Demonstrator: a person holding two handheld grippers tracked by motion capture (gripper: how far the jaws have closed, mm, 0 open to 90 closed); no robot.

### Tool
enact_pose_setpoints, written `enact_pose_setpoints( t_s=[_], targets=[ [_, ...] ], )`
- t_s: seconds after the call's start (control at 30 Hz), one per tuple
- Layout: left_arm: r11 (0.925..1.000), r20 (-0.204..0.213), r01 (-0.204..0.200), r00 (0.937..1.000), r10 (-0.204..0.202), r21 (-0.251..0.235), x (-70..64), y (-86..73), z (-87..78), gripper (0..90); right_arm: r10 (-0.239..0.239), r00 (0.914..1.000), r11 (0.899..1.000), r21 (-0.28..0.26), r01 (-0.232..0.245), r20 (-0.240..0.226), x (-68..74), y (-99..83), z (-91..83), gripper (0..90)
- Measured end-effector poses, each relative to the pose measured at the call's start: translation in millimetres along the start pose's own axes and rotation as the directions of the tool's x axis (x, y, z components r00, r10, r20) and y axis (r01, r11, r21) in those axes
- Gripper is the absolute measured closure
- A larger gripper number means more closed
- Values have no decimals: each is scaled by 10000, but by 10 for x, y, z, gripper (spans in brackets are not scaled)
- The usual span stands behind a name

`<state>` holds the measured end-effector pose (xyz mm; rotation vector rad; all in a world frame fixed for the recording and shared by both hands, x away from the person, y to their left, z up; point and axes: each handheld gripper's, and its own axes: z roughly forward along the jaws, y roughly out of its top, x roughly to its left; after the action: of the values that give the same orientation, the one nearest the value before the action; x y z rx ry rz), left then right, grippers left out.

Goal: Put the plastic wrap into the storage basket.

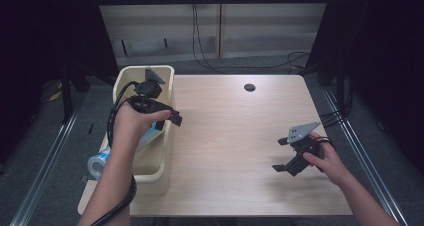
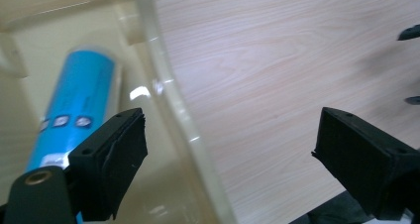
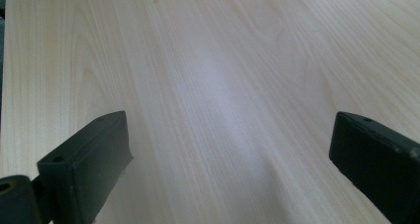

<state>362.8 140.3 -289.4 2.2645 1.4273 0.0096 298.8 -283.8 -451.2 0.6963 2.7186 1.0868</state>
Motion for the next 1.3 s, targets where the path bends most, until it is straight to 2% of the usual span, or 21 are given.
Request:
enact_pose_setpoints(
  t_s=[0.07, 0.43, 0.47, 0.67, 0.77, 0.8, 1.03, 1.17, 1.3],
  targets=[
    [9997, 117, -223, 9997, 223, 15, -59, 30, 43, 113, 7, 10000, 10000, -9, -7, 12, 0, 2, -1, 24],
    [9987, 544, -499, 9973, 502, -82, -257, 71, 221, 102, -64, 10000, 10000, -47, 64, -14, 2, 9, 14, 24],
    [9978, 610, -655, 9960, 656, -32, -282, 78, 250, 101, -53, 10000, 10000, -54, 53, 54, 3, 10, 8, 24],
    [9974, 786, -724, 9943, 726, -50, -362, 79, 328, 98, -39, 10000, 10000, -66, 39, 65, 5, 11, 7, 24],
    [9959, 911, -907, 9917, 907, -40, -422, 78, 392, 96, -65, 10000, 10000, -44, 65, 32, 7, 14, 13, 24],
    [9956, 1023, -941, 9903, 941, -52, -472, 77, 462, 96, -30, 10000, 10000, -21, 30, 41, 10, 16, 11, 24],
    [9936, 1253, -1125, 9857, 1122, -48, -573, 77, 600, 93, -16, 9999, 10000, -78, 17, 151, 5, 13, 5, 24],
    [9903, 1413, -1388, 9804, 1371, 24, -654, 76, 706, 89, -52, 9999, 10000, -82, 53, 151, -1, 8, 4, 24],
    [9893, 1596, -1460, 9766, 1445, -21, -715, 65, 804, 88, 5, 9999, 9999, -128, -4, 110, -6, 2, 2, 24]
  ],
)
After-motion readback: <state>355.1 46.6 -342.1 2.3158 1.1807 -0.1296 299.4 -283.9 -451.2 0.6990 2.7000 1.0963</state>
